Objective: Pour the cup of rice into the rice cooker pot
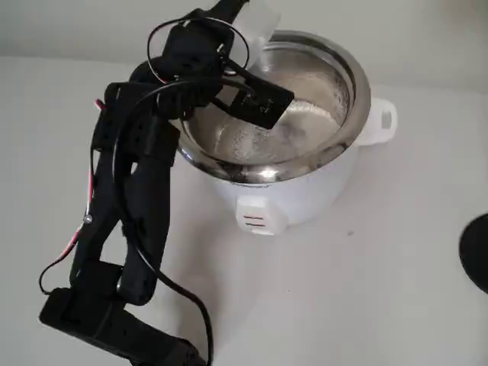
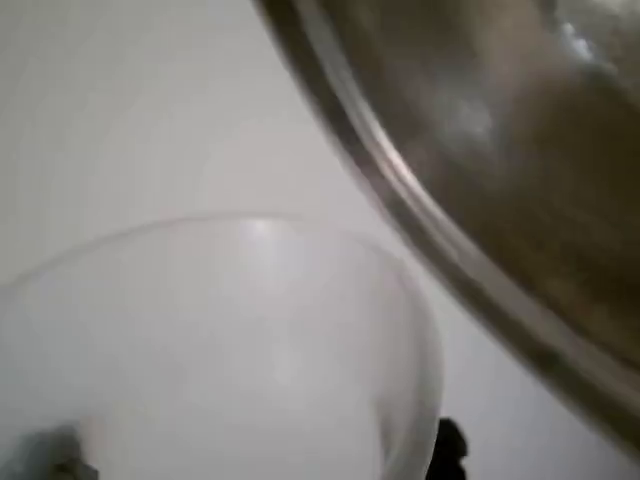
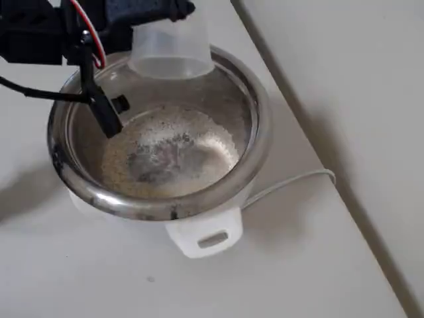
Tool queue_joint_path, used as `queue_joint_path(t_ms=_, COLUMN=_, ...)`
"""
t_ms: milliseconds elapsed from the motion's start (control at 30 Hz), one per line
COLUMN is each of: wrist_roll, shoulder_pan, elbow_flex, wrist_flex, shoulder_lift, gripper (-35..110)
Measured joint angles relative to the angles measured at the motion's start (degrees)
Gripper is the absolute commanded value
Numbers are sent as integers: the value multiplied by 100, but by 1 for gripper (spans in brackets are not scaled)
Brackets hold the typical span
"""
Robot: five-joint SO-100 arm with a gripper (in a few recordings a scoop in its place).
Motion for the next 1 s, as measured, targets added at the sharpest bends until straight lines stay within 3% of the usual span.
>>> queue_joint_path(t_ms=233, wrist_roll=-26, shoulder_pan=0, elbow_flex=0, wrist_flex=9, shoulder_lift=0, gripper=20)
queue_joint_path(t_ms=400, wrist_roll=-835, shoulder_pan=-44, elbow_flex=0, wrist_flex=-97, shoulder_lift=-26, gripper=20)
queue_joint_path(t_ms=800, wrist_roll=-5607, shoulder_pan=-861, elbow_flex=0, wrist_flex=-466, shoulder_lift=-237, gripper=20)
queue_joint_path(t_ms=1000, wrist_roll=-7629, shoulder_pan=-1696, elbow_flex=0, wrist_flex=44, shoulder_lift=-18, gripper=20)
